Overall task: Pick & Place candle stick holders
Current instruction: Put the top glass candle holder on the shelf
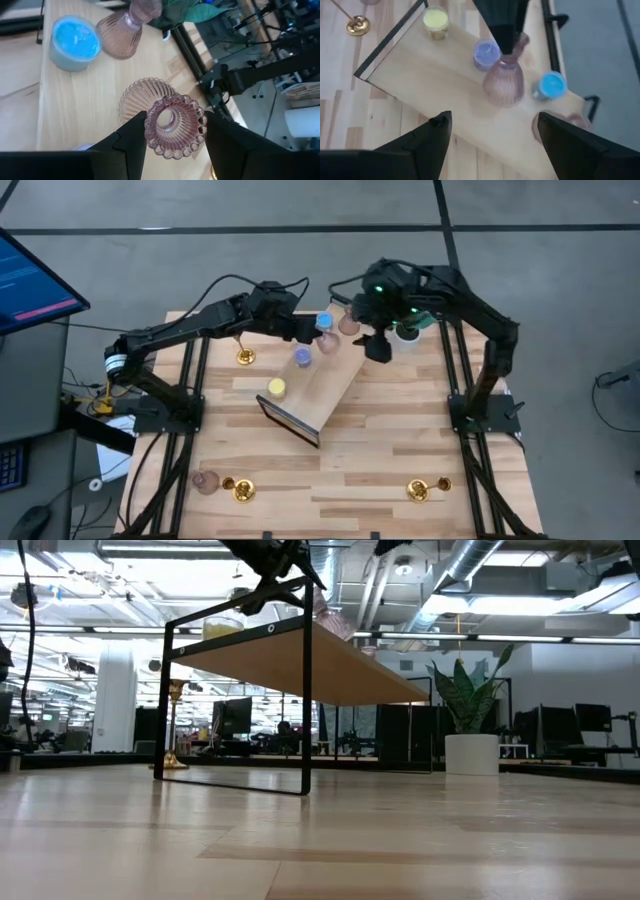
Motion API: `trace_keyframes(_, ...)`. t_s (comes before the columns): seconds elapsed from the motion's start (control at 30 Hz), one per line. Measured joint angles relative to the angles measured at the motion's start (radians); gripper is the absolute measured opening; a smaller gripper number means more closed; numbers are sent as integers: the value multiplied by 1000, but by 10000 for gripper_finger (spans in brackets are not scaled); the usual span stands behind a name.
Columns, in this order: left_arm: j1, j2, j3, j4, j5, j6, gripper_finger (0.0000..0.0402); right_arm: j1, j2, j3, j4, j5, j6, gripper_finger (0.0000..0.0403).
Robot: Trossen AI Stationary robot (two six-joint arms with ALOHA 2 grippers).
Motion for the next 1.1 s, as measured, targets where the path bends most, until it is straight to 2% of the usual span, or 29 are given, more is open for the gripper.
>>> trace_keyframes(0.2, 0, -16, 0, 13, 2, 0, 171, -78, 37, 0, 78, -157, -28, 286)
trace_keyframes(0.33, 0, -28, 0, 17, -6, 0, 171, -94, 28, -53, 139, -171, -59, 286)
trace_keyframes(0.43, 0, -35, 0, 16, -11, -2, 171, -94, -4, -175, 220, -172, -62, 286)
trace_keyframes(0.6, 0, -36, 0, 22, -17, -6, 171, -94, -78, -393, 459, -168, -63, 286)
trace_keyframes(0.7, 0, -36, 0, 25, -17, -7, 171, -89, -82, -475, 530, -158, -54, 286)
trace_keyframes(1.1, 0, -36, 0, 34, -32, -15, 171, -83, -62, -491, 677, -143, -55, 286)
